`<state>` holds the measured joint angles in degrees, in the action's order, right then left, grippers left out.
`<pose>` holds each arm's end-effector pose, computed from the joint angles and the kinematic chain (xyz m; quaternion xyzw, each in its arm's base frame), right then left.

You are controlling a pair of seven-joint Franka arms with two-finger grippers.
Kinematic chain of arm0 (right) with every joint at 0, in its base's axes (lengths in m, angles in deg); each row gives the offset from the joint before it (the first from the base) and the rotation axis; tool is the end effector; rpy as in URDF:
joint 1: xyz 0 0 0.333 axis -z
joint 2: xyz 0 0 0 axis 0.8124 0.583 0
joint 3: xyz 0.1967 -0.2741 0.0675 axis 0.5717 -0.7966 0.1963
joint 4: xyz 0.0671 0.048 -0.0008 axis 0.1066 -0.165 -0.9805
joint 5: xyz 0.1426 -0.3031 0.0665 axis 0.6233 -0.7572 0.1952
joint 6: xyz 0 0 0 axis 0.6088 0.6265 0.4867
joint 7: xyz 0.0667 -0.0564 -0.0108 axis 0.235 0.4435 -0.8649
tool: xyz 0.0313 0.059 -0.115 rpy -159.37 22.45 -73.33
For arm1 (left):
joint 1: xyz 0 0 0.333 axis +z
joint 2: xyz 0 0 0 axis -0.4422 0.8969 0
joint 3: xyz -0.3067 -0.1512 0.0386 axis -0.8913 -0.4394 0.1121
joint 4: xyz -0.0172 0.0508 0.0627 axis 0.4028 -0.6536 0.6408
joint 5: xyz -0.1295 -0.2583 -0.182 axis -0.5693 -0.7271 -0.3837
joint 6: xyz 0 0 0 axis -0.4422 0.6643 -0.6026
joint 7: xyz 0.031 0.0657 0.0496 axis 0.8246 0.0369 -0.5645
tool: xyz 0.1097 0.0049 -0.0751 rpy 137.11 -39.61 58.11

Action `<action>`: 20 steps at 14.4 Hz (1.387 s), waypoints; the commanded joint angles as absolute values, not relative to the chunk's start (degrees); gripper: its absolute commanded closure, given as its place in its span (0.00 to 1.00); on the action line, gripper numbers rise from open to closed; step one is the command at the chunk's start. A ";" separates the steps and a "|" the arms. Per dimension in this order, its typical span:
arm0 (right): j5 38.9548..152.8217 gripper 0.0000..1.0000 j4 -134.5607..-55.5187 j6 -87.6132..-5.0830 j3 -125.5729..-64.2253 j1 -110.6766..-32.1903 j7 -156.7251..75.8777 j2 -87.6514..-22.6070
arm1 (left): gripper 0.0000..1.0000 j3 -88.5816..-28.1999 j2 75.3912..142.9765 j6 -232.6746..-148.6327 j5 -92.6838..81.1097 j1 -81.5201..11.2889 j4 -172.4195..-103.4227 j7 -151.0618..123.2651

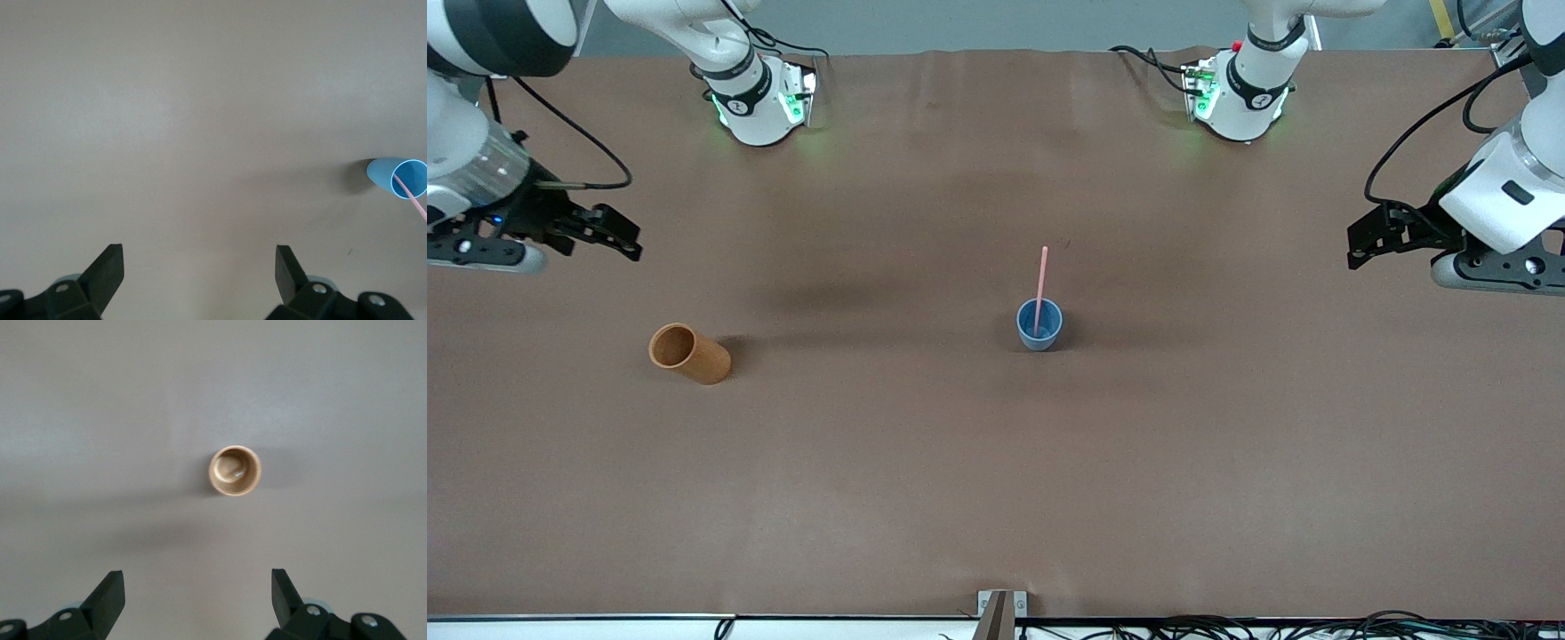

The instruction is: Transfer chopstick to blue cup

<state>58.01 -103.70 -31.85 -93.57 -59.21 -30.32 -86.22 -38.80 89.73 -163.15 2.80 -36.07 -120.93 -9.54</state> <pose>0.4677 0.0023 0.5777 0.9993 -0.0359 0.0086 0.0030 0.5318 -0.0810 0.6243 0.9984 -0.0558 0.0058 0.0028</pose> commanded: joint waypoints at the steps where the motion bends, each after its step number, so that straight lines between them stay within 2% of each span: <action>1: 57.02 0.00 -103.53 -32.16 -92.26 -55.31 -35.12 -88.26 | 0.00 -39.01 90.24 -162.17 2.24 -35.65 -119.33 -9.12; 5: 57.11 0.00 -88.00 -21.11 -92.17 -53.98 -36.97 -85.46 | 0.00 -39.01 90.24 -162.17 2.24 -35.73 -119.33 -9.29; 9: 57.29 0.00 -76.64 -9.94 -91.91 -54.51 -37.15 -80.63 | 0.00 -39.01 90.33 -162.17 2.33 -35.73 -119.33 -9.38; 11: 57.81 0.00 -75.21 -7.99 -91.82 -54.34 -37.15 -78.95 | 0.00 -39.01 90.24 -162.17 2.33 -35.73 -119.24 -9.03; 20: 60.89 0.00 -76.61 -11.59 -91.91 -54.07 -37.41 -78.15 | 0.00 -39.10 90.59 -161.91 1.89 -35.74 -117.85 -9.30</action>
<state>59.28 -77.02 -11.44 -92.19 -55.08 -36.65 -78.45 -38.97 89.74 -163.15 2.80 -36.19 -120.71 -9.56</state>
